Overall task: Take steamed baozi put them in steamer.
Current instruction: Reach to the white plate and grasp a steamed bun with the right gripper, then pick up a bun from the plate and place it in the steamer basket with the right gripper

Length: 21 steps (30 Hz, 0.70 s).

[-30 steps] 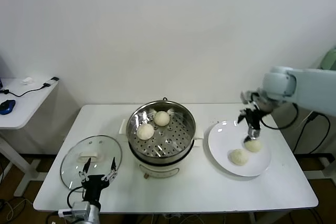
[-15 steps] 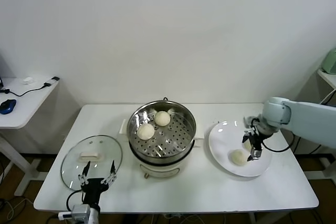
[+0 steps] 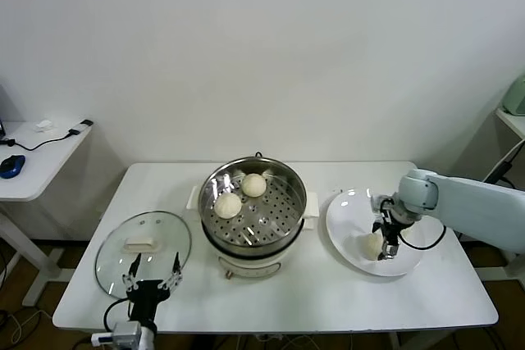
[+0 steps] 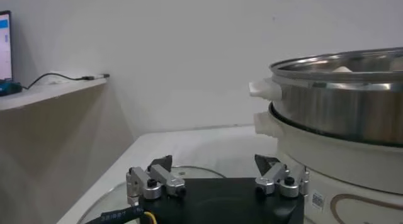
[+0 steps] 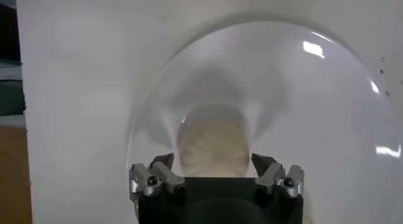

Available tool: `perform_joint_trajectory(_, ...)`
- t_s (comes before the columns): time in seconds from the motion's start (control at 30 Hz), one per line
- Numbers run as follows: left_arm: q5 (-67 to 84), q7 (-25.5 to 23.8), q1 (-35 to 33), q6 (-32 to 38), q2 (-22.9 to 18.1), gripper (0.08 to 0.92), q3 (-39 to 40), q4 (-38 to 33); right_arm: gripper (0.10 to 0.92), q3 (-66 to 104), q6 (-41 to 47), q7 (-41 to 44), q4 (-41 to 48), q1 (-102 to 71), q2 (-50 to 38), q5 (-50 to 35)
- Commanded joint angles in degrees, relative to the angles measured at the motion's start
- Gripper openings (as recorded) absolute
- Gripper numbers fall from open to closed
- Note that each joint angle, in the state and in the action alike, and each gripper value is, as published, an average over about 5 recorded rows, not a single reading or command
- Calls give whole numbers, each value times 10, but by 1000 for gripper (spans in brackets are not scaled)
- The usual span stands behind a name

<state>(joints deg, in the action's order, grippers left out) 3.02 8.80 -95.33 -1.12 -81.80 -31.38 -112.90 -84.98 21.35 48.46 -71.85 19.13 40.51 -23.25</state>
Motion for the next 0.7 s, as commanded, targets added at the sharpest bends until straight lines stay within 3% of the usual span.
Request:
perform_joint_trajectory(0.03,0,1,-4,-1,-1,823,-1,-7,698,-7,2,10,-12,22,-7,10)
perform_joint_trajectory(0.33,-4,1,-6,-1,-4,823,4,-16,629,-79,-37,52,-34,223,17,-22)
perform_joint_trajectory(0.7,-14,-1,-8,-2,-4,823,13,-26,628,-103,-208,110,-75,455,219,-97)
